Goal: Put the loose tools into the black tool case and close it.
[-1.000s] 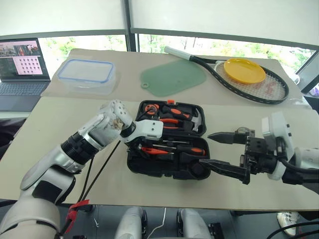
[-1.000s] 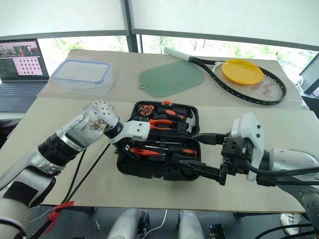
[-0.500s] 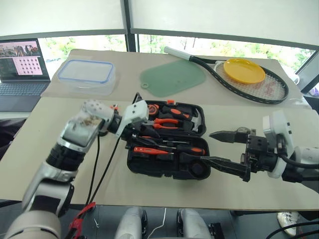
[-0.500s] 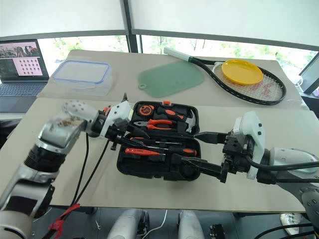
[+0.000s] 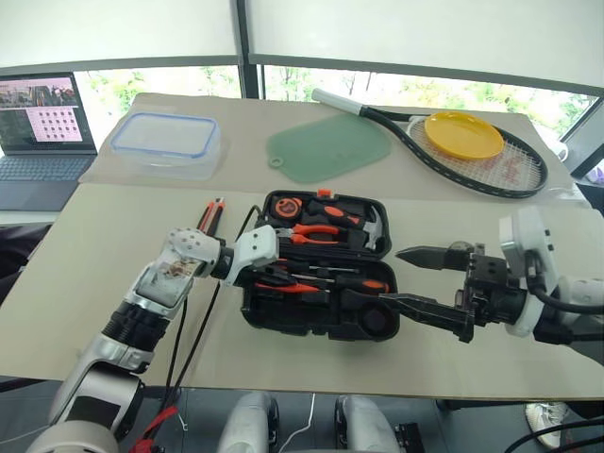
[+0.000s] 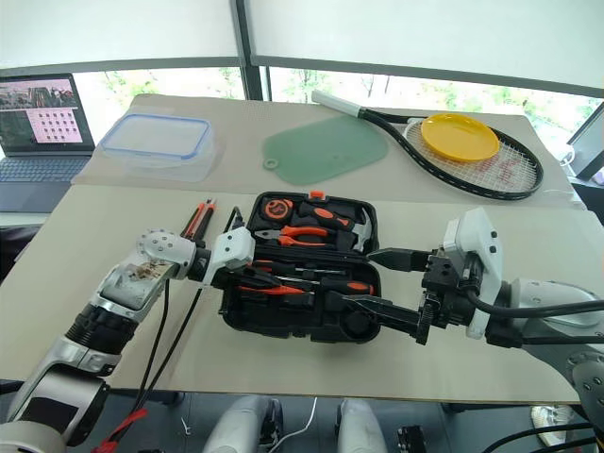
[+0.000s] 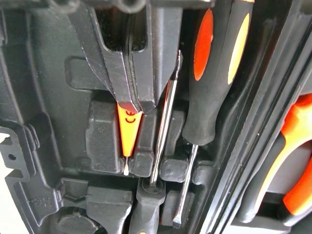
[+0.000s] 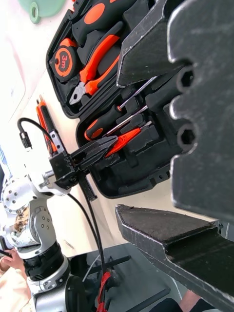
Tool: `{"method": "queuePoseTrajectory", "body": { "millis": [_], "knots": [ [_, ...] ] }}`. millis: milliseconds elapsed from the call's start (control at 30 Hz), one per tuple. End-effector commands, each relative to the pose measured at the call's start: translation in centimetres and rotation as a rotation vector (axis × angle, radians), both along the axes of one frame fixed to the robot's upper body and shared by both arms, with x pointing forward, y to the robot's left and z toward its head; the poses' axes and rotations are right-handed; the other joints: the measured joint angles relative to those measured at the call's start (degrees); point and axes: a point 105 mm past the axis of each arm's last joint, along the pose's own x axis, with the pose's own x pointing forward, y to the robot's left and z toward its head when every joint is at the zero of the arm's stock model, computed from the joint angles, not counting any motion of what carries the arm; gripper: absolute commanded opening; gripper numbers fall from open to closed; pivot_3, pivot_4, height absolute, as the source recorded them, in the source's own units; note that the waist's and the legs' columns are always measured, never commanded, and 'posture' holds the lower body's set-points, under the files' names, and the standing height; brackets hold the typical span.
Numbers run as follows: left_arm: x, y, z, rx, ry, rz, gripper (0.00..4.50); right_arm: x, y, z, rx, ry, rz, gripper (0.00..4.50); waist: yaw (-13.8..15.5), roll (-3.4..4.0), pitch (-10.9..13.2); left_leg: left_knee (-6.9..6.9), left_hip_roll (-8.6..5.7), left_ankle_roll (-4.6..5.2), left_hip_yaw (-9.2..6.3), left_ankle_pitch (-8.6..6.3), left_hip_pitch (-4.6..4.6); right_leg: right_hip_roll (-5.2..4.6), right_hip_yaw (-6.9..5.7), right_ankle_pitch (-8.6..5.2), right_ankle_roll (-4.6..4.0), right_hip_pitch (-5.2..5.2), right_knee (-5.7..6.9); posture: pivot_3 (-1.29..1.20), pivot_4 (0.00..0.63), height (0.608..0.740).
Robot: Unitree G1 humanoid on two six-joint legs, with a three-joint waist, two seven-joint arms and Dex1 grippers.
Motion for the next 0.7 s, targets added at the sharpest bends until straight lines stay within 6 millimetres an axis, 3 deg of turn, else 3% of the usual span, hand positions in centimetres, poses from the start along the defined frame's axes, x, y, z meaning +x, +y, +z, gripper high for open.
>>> {"method": "queuePoseTrajectory", "body": {
  "millis": [33,133,267,367,533,600,700],
  "knots": [
    [-0.8,0.5,-1.2,0.024,0.023,-0.002,0.03,-0.1,0.2,0.5,-0.005,-0.020,0.025,4.50,-0.15,0.03,-0.02,0.00,0.01,0.00,0.00,-0.01,0.02,0.00,0.01,0.00,0.00,0.02,0.00,0.00,0.150,0.738],
    [-0.4,0.9,-0.1,-0.010,-0.005,0.036,0.03,0.3,0.3,0.3,-0.008,-0.017,0.033,4.50,-0.20,0.03,-0.02,0.00,0.02,0.00,0.00,-0.01,0.02,0.00,0.00,0.00,0.00,0.02,0.00,0.00,0.150,0.738],
    [0.3,2.9,3.6,-0.115,-0.016,0.162,0.03,1.0,0.6,0.0,-0.035,-0.034,0.054,4.50,-0.33,0.03,-0.02,0.00,0.03,0.00,0.00,-0.01,0.01,0.01,0.00,0.00,-0.01,-0.02,0.02,0.00,0.150,0.738],
    [0.8,6.4,5.9,-0.183,-0.039,0.347,0.67,1.8,1.0,0.2,-0.045,-0.080,0.061,4.50,-0.58,0.02,-0.01,0.00,0.05,0.00,0.00,0.00,-0.02,0.01,0.00,0.00,0.00,-0.08,0.04,0.00,0.150,0.738],
    [-0.6,13.7,7.3,-0.251,-0.052,0.721,2.40,2.3,1.6,0.2,-0.082,-0.119,0.104,4.50,-1.22,0.04,-0.02,-0.10,0.07,-0.05,0.01,0.01,0.01,0.00,0.00,-0.02,0.00,-0.09,0.01,0.00,0.150,0.738],
    [-1.5,15.8,6.8,-0.245,-0.053,0.833,3.19,2.3,1.7,0.2,-0.089,-0.125,0.127,4.50,-1.34,0.03,-0.02,-0.09,0.07,-0.06,0.03,0.01,0.00,-0.01,-0.01,-0.02,0.01,-0.09,-0.01,0.00,0.150,0.738],
    [-2.9,19.6,4.3,-0.199,-0.040,1.065,4.36,2.7,2.1,0.6,-0.076,-0.128,0.158,4.50,-1.09,0.02,-0.01,-0.08,0.07,-0.06,0.03,0.00,0.02,-0.05,-0.07,-0.02,0.00,-0.06,-0.01,0.00,0.150,0.738]
  ]
}}
